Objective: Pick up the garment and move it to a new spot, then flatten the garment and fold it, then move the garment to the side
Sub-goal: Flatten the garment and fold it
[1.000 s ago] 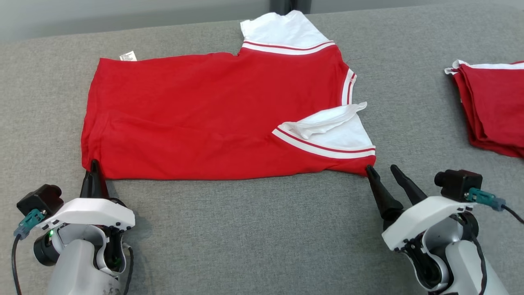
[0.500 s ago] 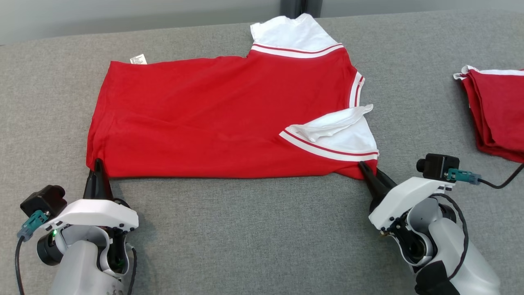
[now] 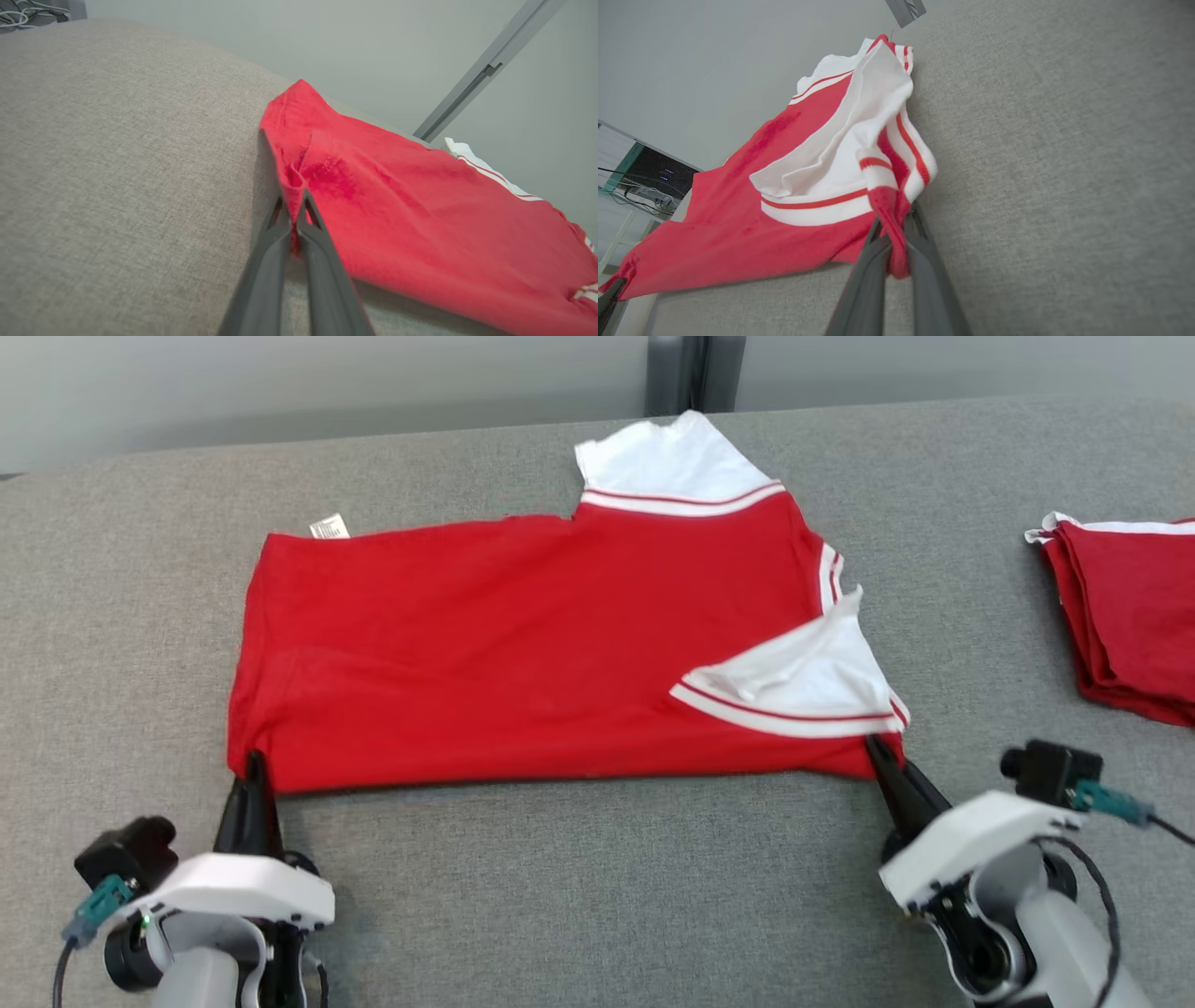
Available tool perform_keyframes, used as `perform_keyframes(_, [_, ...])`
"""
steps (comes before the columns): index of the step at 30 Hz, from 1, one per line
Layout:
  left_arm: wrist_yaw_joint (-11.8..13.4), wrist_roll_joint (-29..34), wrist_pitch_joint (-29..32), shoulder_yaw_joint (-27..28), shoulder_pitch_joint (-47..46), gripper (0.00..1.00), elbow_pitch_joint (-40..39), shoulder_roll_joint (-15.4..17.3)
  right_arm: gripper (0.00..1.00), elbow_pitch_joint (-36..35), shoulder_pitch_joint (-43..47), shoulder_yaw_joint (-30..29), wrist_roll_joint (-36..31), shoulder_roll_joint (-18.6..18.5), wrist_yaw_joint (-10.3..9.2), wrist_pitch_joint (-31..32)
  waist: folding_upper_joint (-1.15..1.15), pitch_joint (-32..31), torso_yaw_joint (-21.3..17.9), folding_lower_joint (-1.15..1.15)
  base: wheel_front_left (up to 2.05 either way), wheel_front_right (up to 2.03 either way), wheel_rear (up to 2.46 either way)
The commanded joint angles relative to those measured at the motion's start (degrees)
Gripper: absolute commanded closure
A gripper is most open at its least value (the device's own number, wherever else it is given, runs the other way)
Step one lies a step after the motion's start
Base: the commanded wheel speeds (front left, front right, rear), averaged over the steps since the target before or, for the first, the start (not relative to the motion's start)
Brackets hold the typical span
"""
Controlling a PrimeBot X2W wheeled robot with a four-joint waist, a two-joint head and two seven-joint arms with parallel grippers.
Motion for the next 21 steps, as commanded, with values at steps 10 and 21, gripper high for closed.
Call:
perform_keyframes(10, [0.95, -1.33, 4.43, -1.37, 12.99, 1.0, -10.87, 0.38, 1.0, -22.53, 20.79, -5.74, -0.84, -0.22, 0.01, 6.91, 0.0, -1.19, -0.78, 0.0, 0.0, 0.0, 0.0])
perform_keyframes(21, [4.72, -2.49, 8.61, -3.53, 20.04, 1.0, -17.45, -0.01, 1.0, -28.93, 28.59, -8.22, 0.08, 0.69, 0.01, 10.27, 0.0, -2.3, -1.22, 0.0, 0.0, 0.0, 0.0])
